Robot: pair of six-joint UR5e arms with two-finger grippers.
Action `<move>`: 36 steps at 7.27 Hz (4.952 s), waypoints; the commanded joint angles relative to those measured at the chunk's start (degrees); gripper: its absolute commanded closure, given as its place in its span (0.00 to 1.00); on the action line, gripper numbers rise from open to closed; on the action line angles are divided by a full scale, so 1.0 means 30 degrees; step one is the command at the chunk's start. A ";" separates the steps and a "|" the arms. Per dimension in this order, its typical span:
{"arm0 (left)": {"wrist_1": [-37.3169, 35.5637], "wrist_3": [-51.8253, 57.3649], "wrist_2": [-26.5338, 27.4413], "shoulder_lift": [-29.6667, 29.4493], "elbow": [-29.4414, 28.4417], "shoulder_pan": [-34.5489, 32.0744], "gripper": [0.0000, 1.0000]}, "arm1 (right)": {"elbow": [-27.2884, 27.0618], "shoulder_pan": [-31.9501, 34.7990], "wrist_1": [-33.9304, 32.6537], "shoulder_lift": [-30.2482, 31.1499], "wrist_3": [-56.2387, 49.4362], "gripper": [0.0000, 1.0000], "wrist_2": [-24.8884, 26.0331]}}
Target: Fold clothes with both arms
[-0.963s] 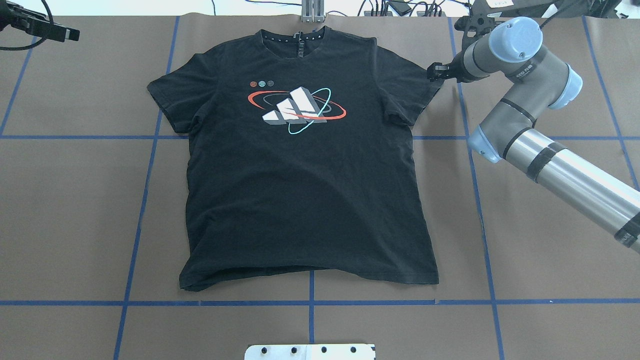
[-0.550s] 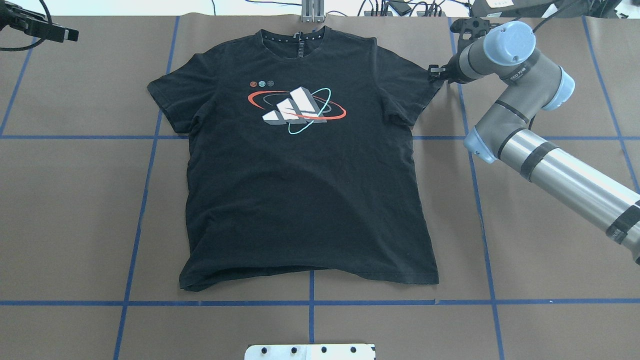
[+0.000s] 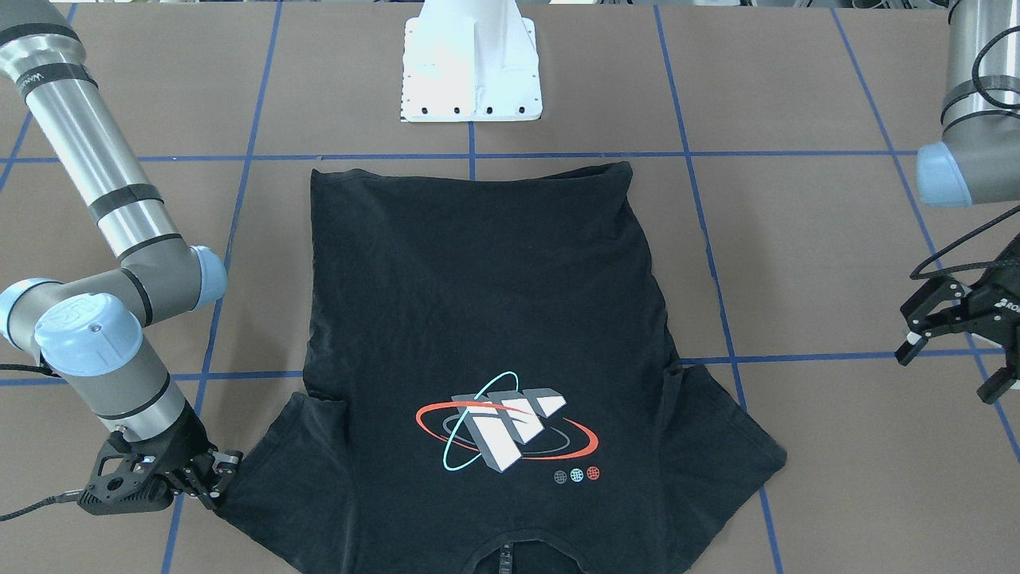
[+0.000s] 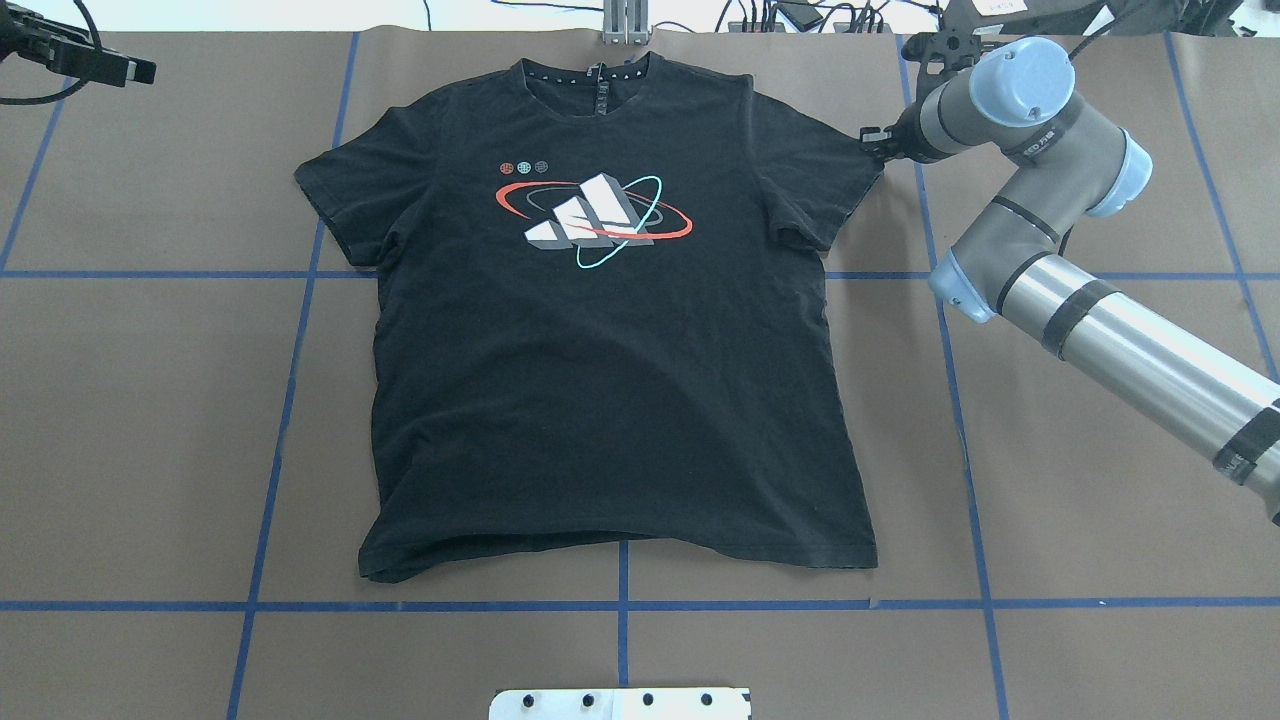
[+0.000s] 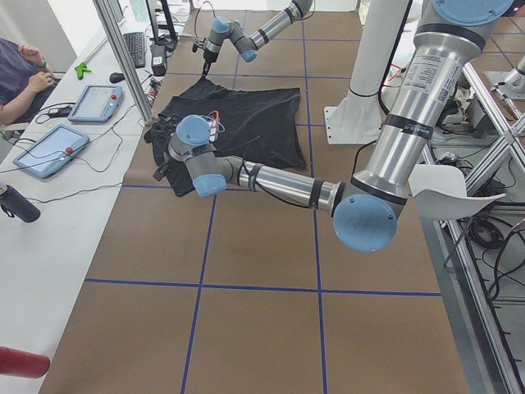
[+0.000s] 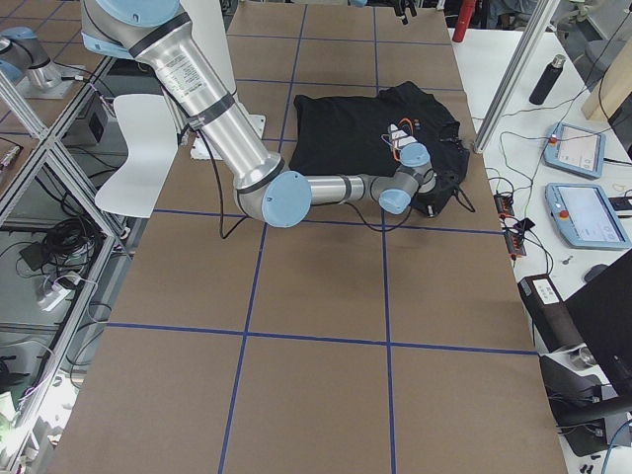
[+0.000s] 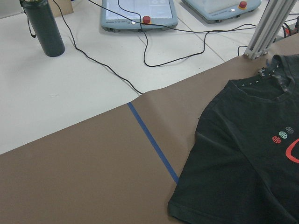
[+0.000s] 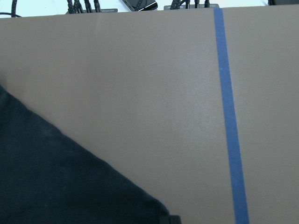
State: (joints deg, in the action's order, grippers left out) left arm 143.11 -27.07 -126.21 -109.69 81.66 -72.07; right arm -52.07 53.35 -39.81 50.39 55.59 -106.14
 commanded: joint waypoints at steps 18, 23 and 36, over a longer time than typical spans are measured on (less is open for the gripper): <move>-0.0009 0.0000 -0.0029 -0.0027 -0.0090 0.0029 0.00 | 0.2587 -0.3543 -0.7589 -0.8007 0.6371 1.00 0.4820; -0.0009 0.0058 0.0029 -0.0027 -0.0178 0.0117 0.00 | 0.3353 -0.3489 -0.6885 -0.8387 0.5996 0.00 0.4921; 0.3563 -0.7313 1.0422 -0.3836 -0.8672 0.6968 0.16 | -1.2819 0.4337 -1.2540 0.5321 -0.8130 0.00 -0.5782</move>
State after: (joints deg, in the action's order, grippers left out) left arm 152.93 -45.47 -97.12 -121.00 56.67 -52.97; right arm -90.15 66.14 -77.50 65.85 31.50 -123.18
